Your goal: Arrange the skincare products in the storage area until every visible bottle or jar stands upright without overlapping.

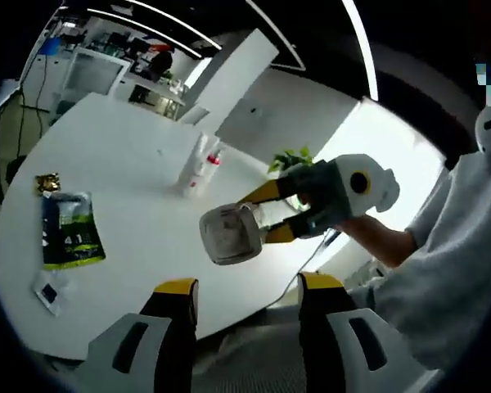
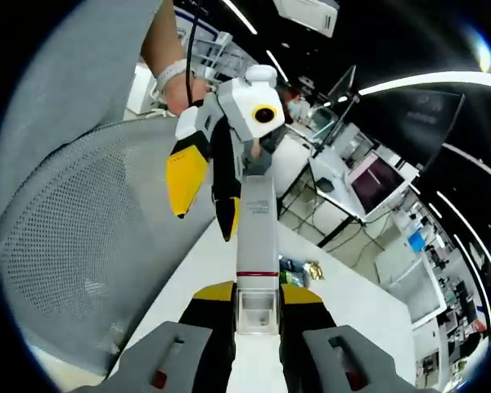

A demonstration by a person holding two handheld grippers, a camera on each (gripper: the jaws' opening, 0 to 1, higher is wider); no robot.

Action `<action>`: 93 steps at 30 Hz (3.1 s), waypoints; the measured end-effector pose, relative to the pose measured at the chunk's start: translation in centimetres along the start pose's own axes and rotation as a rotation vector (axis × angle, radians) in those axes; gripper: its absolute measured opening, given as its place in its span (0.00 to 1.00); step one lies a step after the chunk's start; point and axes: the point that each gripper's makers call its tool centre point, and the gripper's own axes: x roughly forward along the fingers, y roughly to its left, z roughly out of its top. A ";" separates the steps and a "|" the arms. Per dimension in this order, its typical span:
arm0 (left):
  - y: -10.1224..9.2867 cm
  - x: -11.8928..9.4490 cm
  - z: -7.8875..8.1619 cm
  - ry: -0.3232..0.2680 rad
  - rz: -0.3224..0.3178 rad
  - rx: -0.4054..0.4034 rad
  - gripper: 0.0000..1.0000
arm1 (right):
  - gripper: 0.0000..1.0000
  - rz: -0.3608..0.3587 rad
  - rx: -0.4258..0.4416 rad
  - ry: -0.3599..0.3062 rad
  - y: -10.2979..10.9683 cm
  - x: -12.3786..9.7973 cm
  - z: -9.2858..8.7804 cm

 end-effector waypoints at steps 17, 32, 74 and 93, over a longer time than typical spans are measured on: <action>-1.6 -0.6 0.6 -0.026 -0.093 -0.065 0.37 | 0.12 0.038 -0.293 0.024 2.0 1.2 2.8; -0.6 -1.1 0.6 -0.018 -0.021 -0.063 0.24 | 0.13 0.027 -0.331 0.058 1.8 2.3 3.4; 1.7 -1.8 2.5 -0.118 0.124 0.028 0.24 | 0.42 0.328 2.151 -0.668 -0.1 4.3 3.2; -0.1 -0.8 0.7 -0.023 -0.013 0.006 0.24 | 0.15 0.303 1.672 -0.618 -1.7 2.6 5.1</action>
